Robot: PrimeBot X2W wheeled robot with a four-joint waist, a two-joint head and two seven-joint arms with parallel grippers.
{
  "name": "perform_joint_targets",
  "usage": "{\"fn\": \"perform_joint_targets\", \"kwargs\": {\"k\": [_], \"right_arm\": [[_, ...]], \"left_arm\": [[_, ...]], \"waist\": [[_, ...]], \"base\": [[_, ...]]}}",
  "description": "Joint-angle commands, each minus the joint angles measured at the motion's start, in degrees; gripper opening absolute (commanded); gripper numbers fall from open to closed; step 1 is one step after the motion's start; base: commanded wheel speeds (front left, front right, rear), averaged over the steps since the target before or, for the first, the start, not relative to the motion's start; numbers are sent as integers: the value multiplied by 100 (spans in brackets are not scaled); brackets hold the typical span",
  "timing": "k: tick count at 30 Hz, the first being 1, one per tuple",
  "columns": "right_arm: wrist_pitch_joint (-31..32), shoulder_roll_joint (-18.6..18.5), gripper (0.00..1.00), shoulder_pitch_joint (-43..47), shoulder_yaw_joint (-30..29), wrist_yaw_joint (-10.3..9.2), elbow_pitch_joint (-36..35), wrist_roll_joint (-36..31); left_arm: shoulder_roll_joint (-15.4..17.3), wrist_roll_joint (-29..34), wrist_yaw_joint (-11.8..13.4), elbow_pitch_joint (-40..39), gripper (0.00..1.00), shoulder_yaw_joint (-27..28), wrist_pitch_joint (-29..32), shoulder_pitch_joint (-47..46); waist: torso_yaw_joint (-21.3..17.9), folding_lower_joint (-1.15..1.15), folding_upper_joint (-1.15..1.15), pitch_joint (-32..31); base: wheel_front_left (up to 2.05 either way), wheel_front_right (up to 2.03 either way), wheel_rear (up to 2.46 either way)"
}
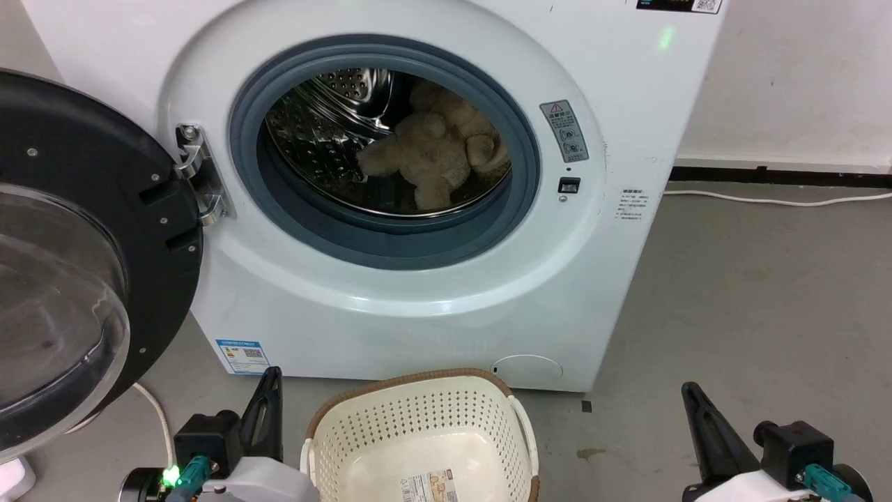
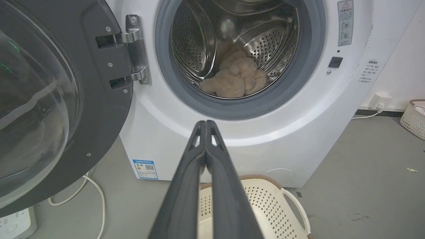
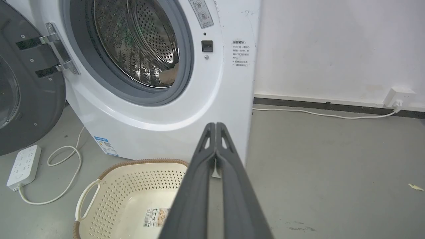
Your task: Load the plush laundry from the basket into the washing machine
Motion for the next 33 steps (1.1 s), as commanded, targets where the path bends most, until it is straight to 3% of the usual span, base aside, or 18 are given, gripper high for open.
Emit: {"fn": "perform_joint_targets", "kwargs": {"k": [1,33], "right_arm": [[22,-1,0,-121,-17,-2,-50,-59],[372,-1,0,-306,-75,-4,-299,-403]], "left_arm": [[-32,72,-56,-52,0,42,39,-67],[-345,732,-263,-270,0,438,369,-113]], "waist": [[0,0,0,2],[14,0,0,74]], "base": [[0,0,0],[0,0,0]]}}
